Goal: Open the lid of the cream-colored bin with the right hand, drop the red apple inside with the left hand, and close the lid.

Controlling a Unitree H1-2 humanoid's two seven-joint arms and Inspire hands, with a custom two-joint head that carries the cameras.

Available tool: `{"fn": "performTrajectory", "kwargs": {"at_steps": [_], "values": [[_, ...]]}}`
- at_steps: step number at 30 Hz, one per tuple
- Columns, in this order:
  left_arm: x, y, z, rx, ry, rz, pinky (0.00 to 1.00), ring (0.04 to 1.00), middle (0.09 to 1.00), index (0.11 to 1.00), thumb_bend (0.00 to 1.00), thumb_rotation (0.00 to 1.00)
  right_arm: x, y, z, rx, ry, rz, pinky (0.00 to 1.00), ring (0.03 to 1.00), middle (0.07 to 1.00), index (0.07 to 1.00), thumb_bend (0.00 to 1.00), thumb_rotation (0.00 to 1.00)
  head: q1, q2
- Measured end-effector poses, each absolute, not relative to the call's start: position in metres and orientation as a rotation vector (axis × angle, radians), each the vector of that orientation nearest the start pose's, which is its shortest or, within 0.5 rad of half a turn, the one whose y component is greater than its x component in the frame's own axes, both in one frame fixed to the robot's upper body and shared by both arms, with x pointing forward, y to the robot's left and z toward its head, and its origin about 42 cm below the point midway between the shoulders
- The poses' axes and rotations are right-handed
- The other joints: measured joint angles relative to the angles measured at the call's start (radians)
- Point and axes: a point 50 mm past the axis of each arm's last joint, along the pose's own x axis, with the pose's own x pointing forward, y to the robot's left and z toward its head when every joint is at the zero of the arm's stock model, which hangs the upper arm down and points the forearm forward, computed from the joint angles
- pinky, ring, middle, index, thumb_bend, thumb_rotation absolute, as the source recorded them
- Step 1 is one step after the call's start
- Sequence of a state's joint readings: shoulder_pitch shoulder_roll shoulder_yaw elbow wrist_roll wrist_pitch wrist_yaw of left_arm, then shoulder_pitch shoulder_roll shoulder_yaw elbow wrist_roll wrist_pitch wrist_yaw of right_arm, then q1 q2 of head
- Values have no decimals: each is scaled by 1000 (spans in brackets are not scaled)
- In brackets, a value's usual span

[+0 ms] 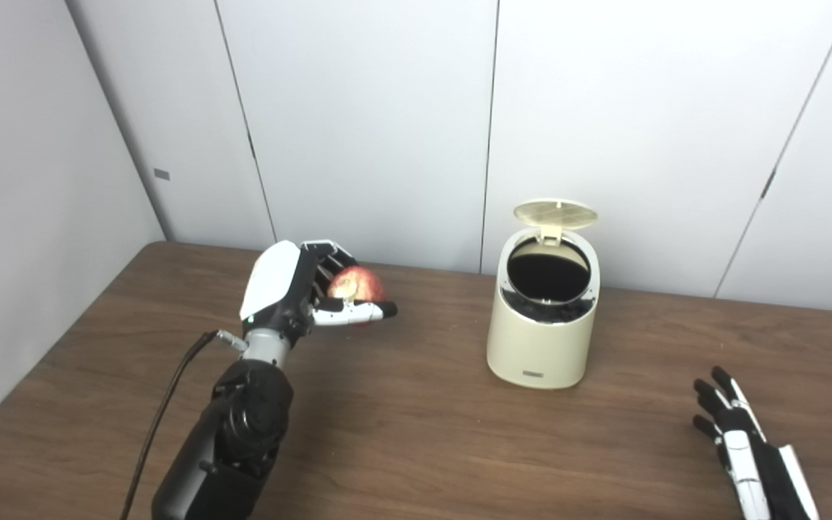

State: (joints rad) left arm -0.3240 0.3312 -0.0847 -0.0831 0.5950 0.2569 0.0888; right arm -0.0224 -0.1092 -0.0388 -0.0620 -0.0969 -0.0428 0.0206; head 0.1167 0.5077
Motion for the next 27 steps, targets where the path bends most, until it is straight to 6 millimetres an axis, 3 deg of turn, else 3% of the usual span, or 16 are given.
{"fn": "performTrajectory", "kwargs": {"at_steps": [17, 27], "values": [[350, 232, 250, 879, -421, 200, 287, 410, 555, 497, 467, 0, 295, -240, 127, -173, -141, -60, 904, 915, 901, 922, 611, 995, -120, 29], [350, 217, 254, 833, -470, 169, 321, 431, 558, 485, 470, 0, 296, -234, 129, -174, -149, -67, 907, 915, 899, 922, 586, 997, -175, 40]]}}
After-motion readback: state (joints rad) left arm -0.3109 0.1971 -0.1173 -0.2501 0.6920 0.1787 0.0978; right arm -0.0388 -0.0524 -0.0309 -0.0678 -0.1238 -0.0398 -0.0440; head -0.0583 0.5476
